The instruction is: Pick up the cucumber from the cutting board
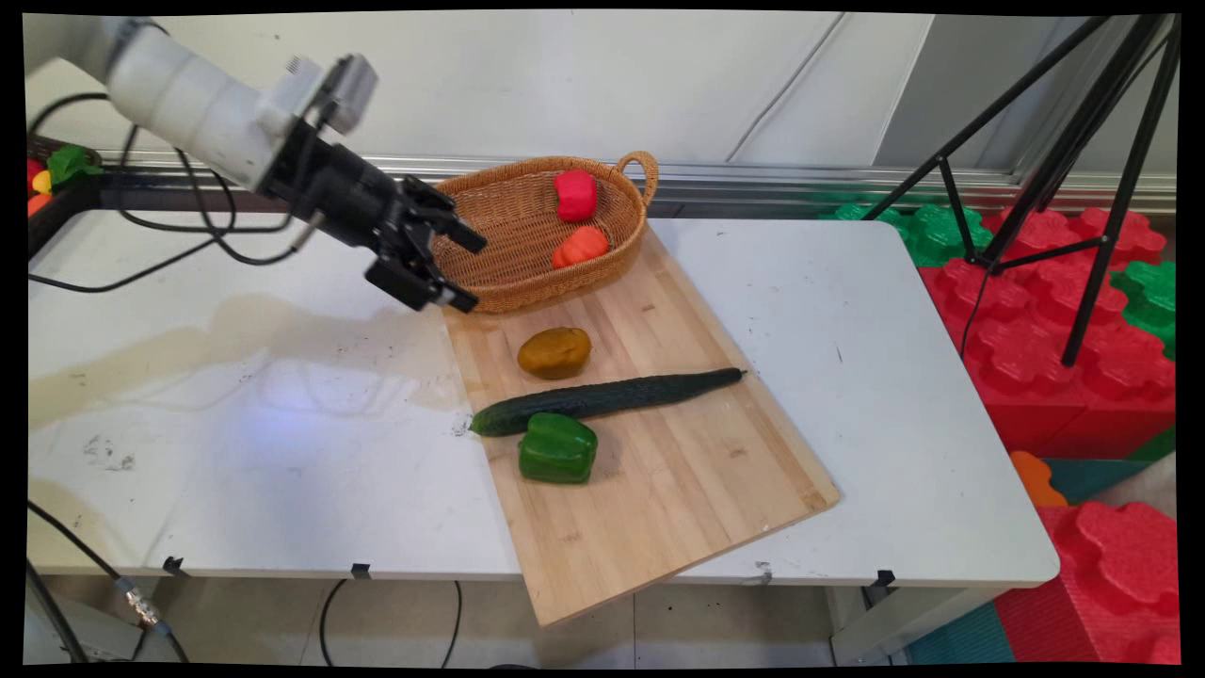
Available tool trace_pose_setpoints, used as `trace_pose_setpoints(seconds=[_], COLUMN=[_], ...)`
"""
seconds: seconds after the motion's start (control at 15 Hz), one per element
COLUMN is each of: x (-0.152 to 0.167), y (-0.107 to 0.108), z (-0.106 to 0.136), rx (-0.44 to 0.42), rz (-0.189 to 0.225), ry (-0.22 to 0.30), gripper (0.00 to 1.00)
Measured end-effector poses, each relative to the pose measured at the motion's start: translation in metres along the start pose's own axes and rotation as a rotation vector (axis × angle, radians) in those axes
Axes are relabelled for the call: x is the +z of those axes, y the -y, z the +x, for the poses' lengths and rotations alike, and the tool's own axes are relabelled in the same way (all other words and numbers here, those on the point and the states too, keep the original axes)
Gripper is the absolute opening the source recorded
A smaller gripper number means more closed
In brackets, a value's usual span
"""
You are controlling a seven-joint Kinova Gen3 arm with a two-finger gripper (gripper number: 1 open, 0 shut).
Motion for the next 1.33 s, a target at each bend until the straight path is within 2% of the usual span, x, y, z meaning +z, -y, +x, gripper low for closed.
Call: trace_pose_setpoints(seconds=[0.4,0.73,1.0,1.33], x=[-0.047,-0.06,-0.046,0.001], y=[-0.009,-0.013,-0.016,-0.023], z=[0.005,0.009,0.022,0.048], rx=[-0.017,-0.024,0.001,0.016], rz=[-0.01,-0.012,-0.007,-0.005], ry=[-0.047,-0.057,-0.052,-0.03], gripper=[1.0,1.0,1.0,1.0])
